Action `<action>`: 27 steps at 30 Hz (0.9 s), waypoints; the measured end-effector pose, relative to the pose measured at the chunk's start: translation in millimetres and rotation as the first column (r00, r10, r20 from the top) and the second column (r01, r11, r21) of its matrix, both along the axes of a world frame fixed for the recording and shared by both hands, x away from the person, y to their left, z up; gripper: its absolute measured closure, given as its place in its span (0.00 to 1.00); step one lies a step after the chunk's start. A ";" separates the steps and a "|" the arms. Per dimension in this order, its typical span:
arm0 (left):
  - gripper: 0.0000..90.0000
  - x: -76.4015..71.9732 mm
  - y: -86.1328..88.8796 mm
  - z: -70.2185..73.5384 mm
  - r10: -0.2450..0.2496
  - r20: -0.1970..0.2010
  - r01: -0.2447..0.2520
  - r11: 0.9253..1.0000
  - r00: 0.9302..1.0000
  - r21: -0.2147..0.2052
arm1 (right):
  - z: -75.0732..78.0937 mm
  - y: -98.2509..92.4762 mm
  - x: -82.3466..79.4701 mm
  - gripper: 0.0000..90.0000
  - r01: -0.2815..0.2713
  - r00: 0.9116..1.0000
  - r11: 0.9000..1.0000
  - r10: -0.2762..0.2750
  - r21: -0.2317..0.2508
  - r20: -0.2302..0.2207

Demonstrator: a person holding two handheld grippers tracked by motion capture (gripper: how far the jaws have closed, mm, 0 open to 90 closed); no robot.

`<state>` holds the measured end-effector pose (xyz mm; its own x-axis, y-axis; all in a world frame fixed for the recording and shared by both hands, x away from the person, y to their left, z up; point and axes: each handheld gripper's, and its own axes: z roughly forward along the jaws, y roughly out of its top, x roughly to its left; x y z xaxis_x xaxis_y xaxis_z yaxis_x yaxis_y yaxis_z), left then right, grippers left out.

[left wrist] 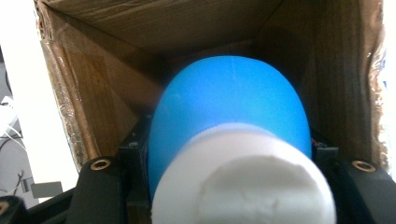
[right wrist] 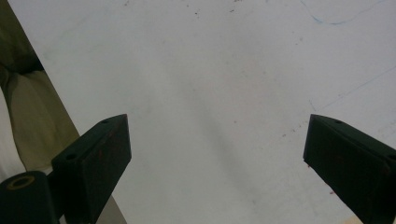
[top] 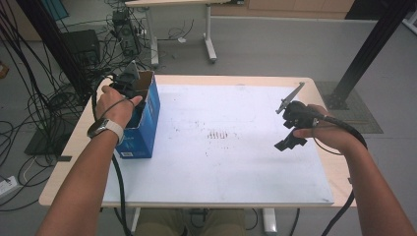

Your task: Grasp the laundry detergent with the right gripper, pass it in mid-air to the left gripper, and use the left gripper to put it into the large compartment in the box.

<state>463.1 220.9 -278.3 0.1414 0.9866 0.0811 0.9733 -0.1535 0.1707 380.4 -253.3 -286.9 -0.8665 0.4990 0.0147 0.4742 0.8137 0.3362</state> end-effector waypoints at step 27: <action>0.41 -1.7 0.7 -0.3 -0.002 0.010 0.002 1.000 1.000 -0.003 | -0.1 -0.5 -0.8 0.08 0.004 1.000 1.000 -0.004 -0.003 0.001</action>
